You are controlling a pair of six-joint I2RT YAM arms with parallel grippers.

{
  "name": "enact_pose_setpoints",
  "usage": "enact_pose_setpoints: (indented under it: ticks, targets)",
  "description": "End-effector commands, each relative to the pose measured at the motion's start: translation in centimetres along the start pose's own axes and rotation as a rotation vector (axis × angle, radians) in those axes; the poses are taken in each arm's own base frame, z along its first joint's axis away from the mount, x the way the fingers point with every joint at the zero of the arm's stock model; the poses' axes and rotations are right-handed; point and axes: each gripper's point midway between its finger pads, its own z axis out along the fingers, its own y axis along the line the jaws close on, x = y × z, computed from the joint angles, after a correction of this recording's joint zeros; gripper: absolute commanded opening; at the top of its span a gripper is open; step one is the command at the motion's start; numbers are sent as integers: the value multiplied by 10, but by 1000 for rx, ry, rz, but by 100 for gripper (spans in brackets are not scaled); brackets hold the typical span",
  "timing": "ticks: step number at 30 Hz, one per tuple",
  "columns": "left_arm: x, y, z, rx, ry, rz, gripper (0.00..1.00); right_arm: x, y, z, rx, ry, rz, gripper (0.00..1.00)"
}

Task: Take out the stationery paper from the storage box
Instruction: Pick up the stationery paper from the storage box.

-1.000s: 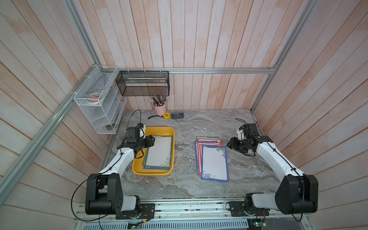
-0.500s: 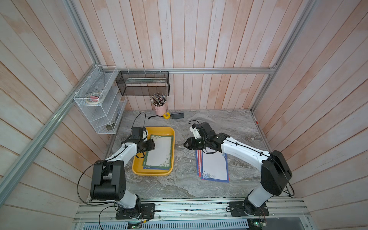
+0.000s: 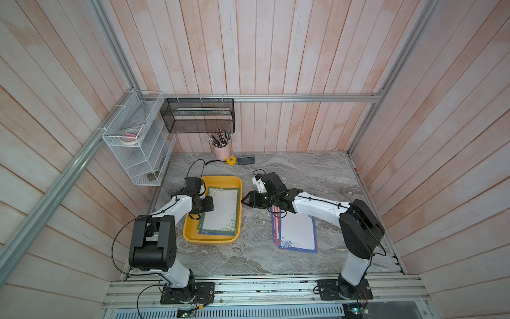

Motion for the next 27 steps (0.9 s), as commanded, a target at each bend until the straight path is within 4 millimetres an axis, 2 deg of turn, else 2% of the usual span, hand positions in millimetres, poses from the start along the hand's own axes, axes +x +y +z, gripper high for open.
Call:
enact_pose_setpoints:
  ticks: [1,16,27]
  targets:
    - [-3,1,1,-14,10,14,60,-5,15,4,-50,-3,0,48]
    - [2,-5,8,24,49,7,59,-4,15,5,-52,4,1,47]
    - [-3,-19,2,96,25,6,55,4,-5,29,-25,54,39,45]
